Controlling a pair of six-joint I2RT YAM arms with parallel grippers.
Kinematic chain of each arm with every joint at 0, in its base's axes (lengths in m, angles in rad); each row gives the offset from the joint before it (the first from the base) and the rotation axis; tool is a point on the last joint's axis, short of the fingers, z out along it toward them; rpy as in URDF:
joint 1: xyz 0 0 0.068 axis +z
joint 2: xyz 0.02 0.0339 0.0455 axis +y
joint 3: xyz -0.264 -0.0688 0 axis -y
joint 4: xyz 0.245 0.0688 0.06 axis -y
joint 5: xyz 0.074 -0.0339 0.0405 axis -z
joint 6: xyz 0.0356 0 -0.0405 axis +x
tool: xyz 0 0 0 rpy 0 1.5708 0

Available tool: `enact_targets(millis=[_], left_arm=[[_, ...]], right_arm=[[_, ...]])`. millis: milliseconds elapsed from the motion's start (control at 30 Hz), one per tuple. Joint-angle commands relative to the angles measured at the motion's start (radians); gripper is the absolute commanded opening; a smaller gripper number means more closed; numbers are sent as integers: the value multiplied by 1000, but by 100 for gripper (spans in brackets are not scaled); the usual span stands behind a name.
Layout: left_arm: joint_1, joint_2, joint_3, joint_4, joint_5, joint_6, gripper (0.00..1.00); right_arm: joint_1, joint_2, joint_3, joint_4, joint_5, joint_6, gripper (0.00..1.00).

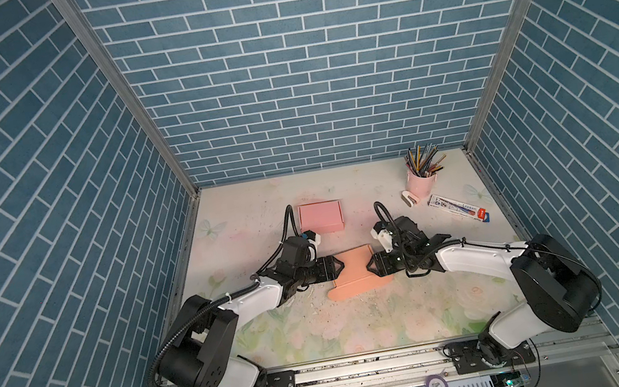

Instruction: Fold the paper box

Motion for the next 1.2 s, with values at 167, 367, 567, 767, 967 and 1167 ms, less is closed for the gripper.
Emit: enact_targets(millis=[167,367,567,767,967,1167], left_arm=[[3,6,14,26,-3,12,72],[4,13,12,35,-7,12,72],[5,11,-3,45,-7,12,71],[4,1,-10,42,-14,15,71],[4,-30,-2,-8,-42,40,72],[3,-116,-15,-105,-98,86,72]], right_arm=[[17,-31,-33,44,-43,68,59],[36,-39,-43,51,-44,89,59],[51,-42,-52,52,-27,112,59],[79,-43,-30,4,45,114,59],[79,-67,-30,-13,75,124,61],[80,-119,-49,-58,126,152,63]])
